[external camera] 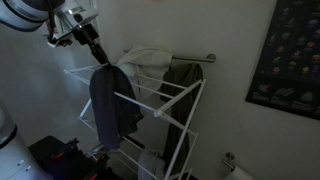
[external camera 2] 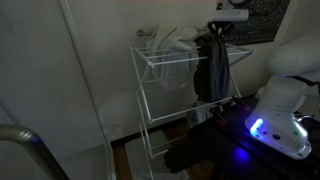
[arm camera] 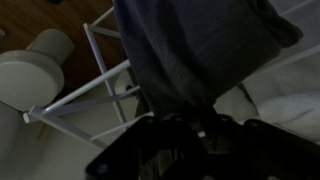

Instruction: Move the white towel to the silver hanger then move the black cloth to the second position from you

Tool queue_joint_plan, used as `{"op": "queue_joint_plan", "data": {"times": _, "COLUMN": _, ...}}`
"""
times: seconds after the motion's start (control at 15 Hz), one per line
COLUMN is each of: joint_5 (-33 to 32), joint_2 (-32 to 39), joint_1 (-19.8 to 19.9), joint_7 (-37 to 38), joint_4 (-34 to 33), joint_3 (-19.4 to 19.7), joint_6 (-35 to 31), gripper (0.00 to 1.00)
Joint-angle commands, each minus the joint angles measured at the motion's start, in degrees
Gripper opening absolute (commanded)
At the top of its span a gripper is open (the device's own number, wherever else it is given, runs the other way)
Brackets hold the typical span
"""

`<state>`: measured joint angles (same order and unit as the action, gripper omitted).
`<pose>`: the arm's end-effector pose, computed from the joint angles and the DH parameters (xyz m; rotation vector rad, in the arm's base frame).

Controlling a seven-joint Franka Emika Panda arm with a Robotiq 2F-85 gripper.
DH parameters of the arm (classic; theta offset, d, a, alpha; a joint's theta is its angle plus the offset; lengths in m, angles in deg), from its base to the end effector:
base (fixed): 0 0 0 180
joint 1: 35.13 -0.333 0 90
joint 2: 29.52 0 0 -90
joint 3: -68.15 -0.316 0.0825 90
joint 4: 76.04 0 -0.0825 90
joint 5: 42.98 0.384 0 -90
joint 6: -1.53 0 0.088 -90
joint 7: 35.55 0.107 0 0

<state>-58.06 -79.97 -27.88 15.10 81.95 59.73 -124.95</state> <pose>0.3191 -0.0017 0.4875 2.6747 -1.0913 0.6352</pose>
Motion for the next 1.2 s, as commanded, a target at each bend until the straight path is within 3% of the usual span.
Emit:
{"op": "queue_joint_plan", "data": {"times": 0.0, "joint_5": 1.94, "joint_2": -4.3, "joint_1": -1.47, "joint_7": -2.36, "joint_4": -4.35, "joint_3": -2.96, "joint_6": 1.8, "gripper": 0.03}}
{"op": "queue_joint_plan", "data": {"times": 0.4, "joint_5": 2.14, "joint_2": -1.73, "joint_1": -1.47, "joint_7": -4.11, "joint_4": -15.96, "joint_3": -6.31, "joint_6": 0.52, "gripper": 0.03}}
{"op": "queue_joint_plan", "data": {"times": 1.13, "joint_5": 0.27, "joint_2": 11.4, "joint_1": -0.87, "joint_7": -2.98, "joint_4": -37.57, "joint_3": -12.9, "joint_6": 1.12, "gripper": 0.03}}
